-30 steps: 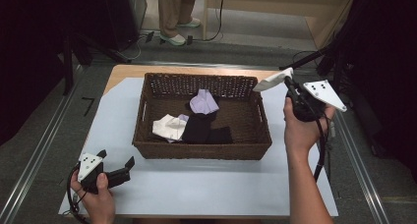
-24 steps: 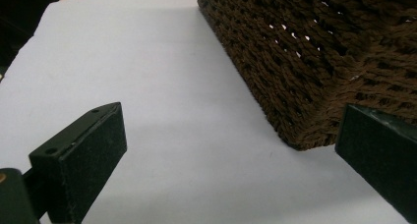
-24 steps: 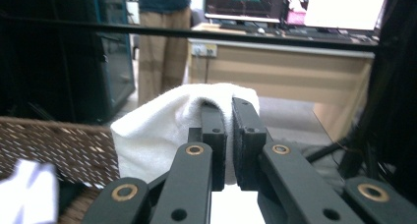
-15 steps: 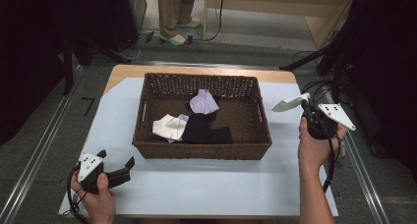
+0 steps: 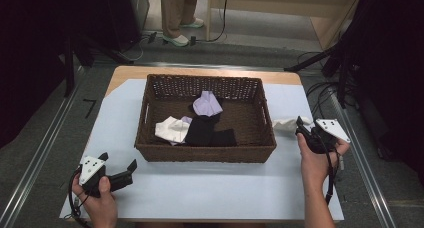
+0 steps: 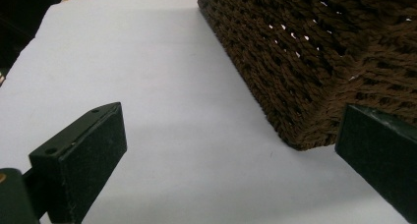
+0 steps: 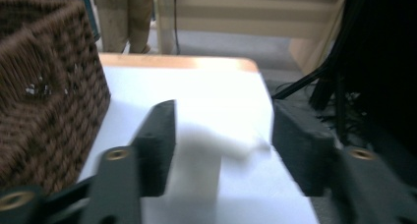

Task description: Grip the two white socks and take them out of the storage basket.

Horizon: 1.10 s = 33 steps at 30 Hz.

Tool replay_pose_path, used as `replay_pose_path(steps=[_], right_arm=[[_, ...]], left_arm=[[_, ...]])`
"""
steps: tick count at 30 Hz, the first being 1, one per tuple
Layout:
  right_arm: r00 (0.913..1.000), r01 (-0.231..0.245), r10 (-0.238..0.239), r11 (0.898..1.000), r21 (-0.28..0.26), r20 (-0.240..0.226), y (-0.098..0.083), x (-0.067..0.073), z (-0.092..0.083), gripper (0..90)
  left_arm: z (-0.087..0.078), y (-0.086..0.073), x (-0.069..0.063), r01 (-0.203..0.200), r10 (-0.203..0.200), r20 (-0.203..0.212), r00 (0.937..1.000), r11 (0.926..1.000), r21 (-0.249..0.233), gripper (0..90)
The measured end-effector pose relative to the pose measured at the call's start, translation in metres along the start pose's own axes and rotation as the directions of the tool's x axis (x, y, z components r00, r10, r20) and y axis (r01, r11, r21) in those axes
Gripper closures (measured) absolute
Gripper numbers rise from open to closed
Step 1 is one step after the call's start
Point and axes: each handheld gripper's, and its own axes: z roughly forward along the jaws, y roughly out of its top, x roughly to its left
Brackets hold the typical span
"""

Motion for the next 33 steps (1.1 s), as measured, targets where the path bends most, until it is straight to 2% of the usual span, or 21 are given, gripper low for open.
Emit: replay_pose_path(steps=[6, 9, 11, 12, 13, 16, 17, 18, 21, 22, 23, 24, 25, 26, 27, 28, 29, 30, 31, 32, 33], right_arm=[[0.9991, -0.013, 0.011, 0.998, -0.061, -0.04, 0.026, 0.012, -0.016, 39.4], [0.9957, 0.007, -0.015, 0.996, -0.089, -0.092, 0.042, 0.03, -0.021, 41.8], [0.9889, 0.024, -0.039, 0.994, -0.107, -0.144, 0.054, 0.05, -0.023, 43.9], [0.9889, 0.024, -0.039, 0.994, -0.107, -0.144, 0.054, 0.05, -0.023, 43.9], [0.9805, 0.041, -0.062, 0.993, -0.114, -0.186, 0.062, 0.069, -0.023, 45.3], [0.9614, 0.08, -0.105, 0.991, -0.108, -0.254, 0.069, 0.102, -0.018, 47.6], [0.9614, 0.08, -0.105, 0.991, -0.108, -0.254, 0.069, 0.102, -0.018, 47.6], [0.9458, 0.108, -0.133, 0.989, -0.1, -0.296, 0.07, 0.125, -0.013, 49.1], [0.9172, 0.139, -0.159, 0.987, -0.079, -0.365, 0.068, 0.156, -0.005, 53.1], [0.9092, 0.171, -0.185, 0.983, -0.072, -0.373, 0.068, 0.166, -0.002, 53.7], [0.8964, 0.179, -0.191, 0.982, -0.068, -0.4, 0.069, 0.175, 0.001, 54.8], [0.8964, 0.179, -0.191, 0.982, -0.068, -0.4, 0.069, 0.175, 0.001, 54.8], [0.8744, 0.2, -0.199, 0.979, -0.046, -0.442, 0.069, 0.193, 0.007, 57.0], [0.8744, 0.2, -0.199, 0.979, -0.046, -0.442, 0.069, 0.193, 0.007, 57.0], [0.8443, 0.236, -0.212, 0.972, -0.014, -0.492, 0.067, 0.213, 0.016, 57.6], [0.8443, 0.236, -0.212, 0.972, -0.014, -0.492, 0.067, 0.213, 0.016, 57.6], [0.8189, 0.273, -0.217, 0.962, 0.029, -0.532, 0.064, 0.231, 0.024, 58.6], [0.8189, 0.273, -0.217, 0.962, 0.029, -0.532, 0.064, 0.231, 0.024, 58.6], [0.8099, 0.289, -0.22, 0.956, 0.043, -0.544, 0.063, 0.237, 0.026, 58.9], [0.7879, 0.319, -0.215, 0.944, 0.083, -0.577, 0.061, 0.252, 0.032, 59.0], [0.7781, 0.324, -0.206, 0.941, 0.098, -0.593, 0.06, 0.259, 0.035, 58.9]], left_arm=[[0.0, 0.0, 0.0, 0.0, 0.0, -0.001, 1.0, 1.0, 0.0, 0.0], [0.0, 0.0, 0.0, 0.0, 0.0, 0.0, 1.0, 1.0, 0.0, 0.0], [0.0, 0.0, 0.0, 0.0, 0.0, 0.0, 1.0, 1.0, -0.001, 0.0], [0.0, 0.0, 0.0, 0.0, 0.0, 0.0, 1.0, 1.0, -0.001, 0.0], [0.0, 0.0, 0.0, 0.001, -0.001, -0.001, 1.0, 1.0, -0.001, 0.0], [0.0, 0.0, 0.0, 0.002, -0.002, 0.0, 1.0, 1.0, -0.001, 0.0], [0.0, 0.0, 0.0, 0.002, -0.002, 0.0, 1.0, 1.0, -0.001, 0.0], [0.0, 0.0, 0.0, 0.005, -0.005, 0.002, 1.0, 1.0, 0.0, 0.0], [0.0, 0.0, 0.0, 0.009, -0.009, 0.003, 0.9999, 1.0, -0.002, 0.0], [0.0, 0.0, 0.0, 0.011, -0.01, 0.005, 0.9999, 0.9999, -0.002, 0.0], [0.0, 0.0, 0.0, 0.013, -0.013, 0.005, 0.9999, 0.9999, -0.002, 0.0], [0.0, 0.0, 0.0, 0.013, -0.013, 0.005, 0.9999, 0.9999, -0.002, 0.0], [0.0, 0.0, 0.001, 0.013, -0.013, 0.007, 0.9999, 0.9999, 0.0, 0.0], [0.0, 0.0, 0.001, 0.013, -0.013, 0.007, 0.9999, 0.9999, 0.0, 0.0], [0.0, 0.0, 0.001, 0.016, -0.016, 0.006, 0.9999, 0.9999, -0.001, 0.0], [0.0, 0.0, 0.001, 0.016, -0.016, 0.006, 0.9999, 0.9999, -0.001, 0.0], [0.0, 0.0, 0.001, 0.017, -0.017, 0.006, 0.9998, 0.9999, 0.0, 0.0], [0.0, 0.0, 0.001, 0.017, -0.017, 0.006, 0.9998, 0.9999, 0.0, 0.0], [0.0, 0.0, 0.001, 0.017, -0.017, 0.007, 0.9998, 0.9999, 0.002, 0.0], [0.0, 0.0, 0.002, 0.015, -0.015, 0.009, 0.9999, 0.9999, 0.0, 0.0], [0.0, 0.0, 0.002, 0.016, -0.016, 0.01, 0.9998, 0.9999, 0.0, 0.0]])
